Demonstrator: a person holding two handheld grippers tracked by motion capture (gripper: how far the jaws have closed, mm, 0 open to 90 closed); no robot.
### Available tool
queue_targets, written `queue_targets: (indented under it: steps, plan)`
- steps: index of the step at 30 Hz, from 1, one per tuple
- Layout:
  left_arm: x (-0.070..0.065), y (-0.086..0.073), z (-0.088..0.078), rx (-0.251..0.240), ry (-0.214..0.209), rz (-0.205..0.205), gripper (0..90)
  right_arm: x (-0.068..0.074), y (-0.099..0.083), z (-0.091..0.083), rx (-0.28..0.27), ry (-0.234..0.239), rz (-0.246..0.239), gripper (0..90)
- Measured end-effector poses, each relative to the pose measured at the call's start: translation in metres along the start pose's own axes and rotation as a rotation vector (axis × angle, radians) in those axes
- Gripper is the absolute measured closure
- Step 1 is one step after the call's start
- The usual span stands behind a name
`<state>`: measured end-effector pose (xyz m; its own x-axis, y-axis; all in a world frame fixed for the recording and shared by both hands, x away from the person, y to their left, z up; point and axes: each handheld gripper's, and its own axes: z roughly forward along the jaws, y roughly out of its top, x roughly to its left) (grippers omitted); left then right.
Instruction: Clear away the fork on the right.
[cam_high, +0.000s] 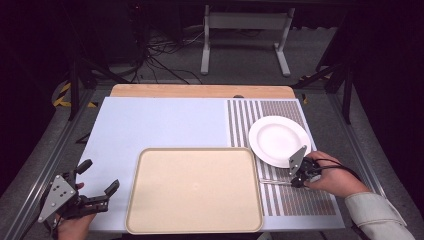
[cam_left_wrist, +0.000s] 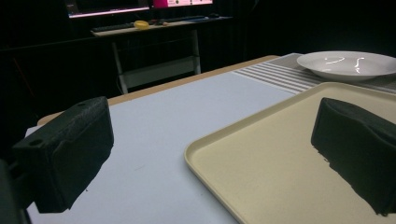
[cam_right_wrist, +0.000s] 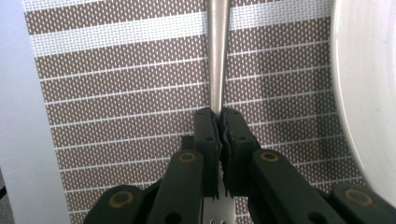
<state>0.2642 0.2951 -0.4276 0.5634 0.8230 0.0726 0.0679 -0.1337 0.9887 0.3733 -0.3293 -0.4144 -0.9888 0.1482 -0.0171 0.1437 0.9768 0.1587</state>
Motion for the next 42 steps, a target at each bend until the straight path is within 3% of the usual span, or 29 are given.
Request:
queue_targets:
  steps: [8,15,29,42]
  plan:
    - [0.0,0.0,0.0,0.005,0.0,-0.003,0.2,0.002,0.0,-0.003,0.013,0.003,0.004,86.7]
    - [0.0,0.0,0.0,0.006,-0.002,-0.002,0.2,0.004,0.002,-0.017,-0.018,-0.026,-0.007,86.7]
    - [0.0,0.0,0.001,0.0,-0.007,-0.005,0.2,0.013,0.024,-0.063,-0.079,-0.08,-0.054,86.7]
    - [0.001,0.0,0.0,0.005,-0.004,0.0,0.2,0.01,0.05,-0.08,-0.119,-0.111,-0.096,86.6]
